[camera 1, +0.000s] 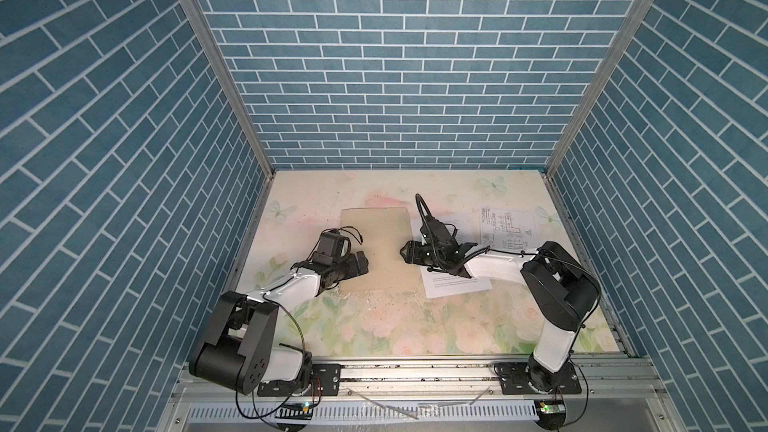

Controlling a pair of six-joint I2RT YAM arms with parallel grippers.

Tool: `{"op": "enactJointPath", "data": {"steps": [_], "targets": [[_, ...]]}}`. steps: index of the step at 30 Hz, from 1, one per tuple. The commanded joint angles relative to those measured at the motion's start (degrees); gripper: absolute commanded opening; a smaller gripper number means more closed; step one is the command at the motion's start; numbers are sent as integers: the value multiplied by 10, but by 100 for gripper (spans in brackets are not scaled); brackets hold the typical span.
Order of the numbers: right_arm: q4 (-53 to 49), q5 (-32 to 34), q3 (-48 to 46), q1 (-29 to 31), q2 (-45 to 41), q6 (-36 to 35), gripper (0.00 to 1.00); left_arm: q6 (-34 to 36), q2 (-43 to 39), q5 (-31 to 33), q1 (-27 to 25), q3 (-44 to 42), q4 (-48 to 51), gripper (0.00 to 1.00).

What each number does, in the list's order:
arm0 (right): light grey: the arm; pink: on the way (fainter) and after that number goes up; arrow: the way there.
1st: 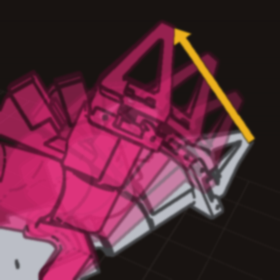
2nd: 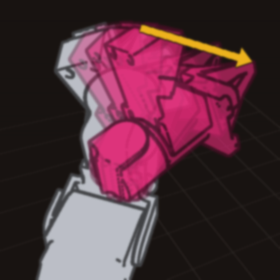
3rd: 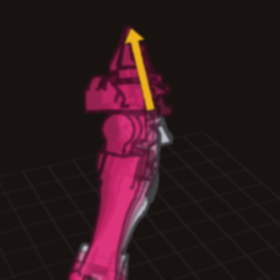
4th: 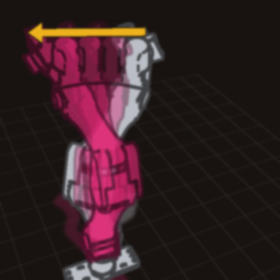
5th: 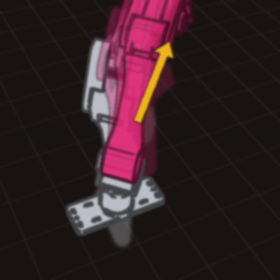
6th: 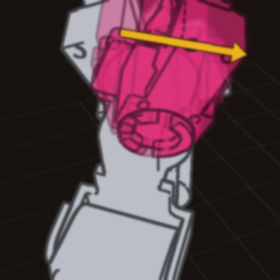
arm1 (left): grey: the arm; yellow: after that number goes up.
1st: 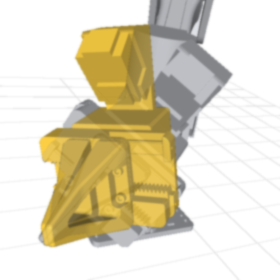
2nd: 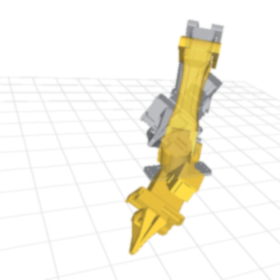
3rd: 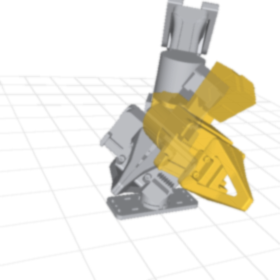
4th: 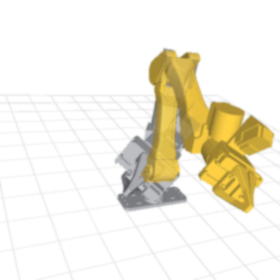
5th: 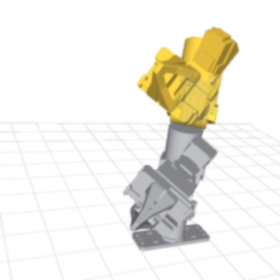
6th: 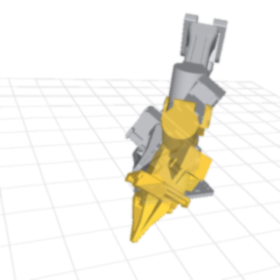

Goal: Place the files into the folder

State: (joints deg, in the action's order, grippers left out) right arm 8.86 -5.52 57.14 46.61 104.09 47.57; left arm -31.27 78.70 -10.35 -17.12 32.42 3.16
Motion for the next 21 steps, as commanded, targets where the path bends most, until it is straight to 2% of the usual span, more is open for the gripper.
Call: {"op": "enactJointPath", "data": {"steps": [1, 21], "targets": [[23, -16, -17, 4, 11, 15, 63, -1, -6, -1, 0, -12, 14, 100], [17, -31, -28, 4, 39, 29, 62, -5, -3, -14, -2, -22, 0, 100]]}}
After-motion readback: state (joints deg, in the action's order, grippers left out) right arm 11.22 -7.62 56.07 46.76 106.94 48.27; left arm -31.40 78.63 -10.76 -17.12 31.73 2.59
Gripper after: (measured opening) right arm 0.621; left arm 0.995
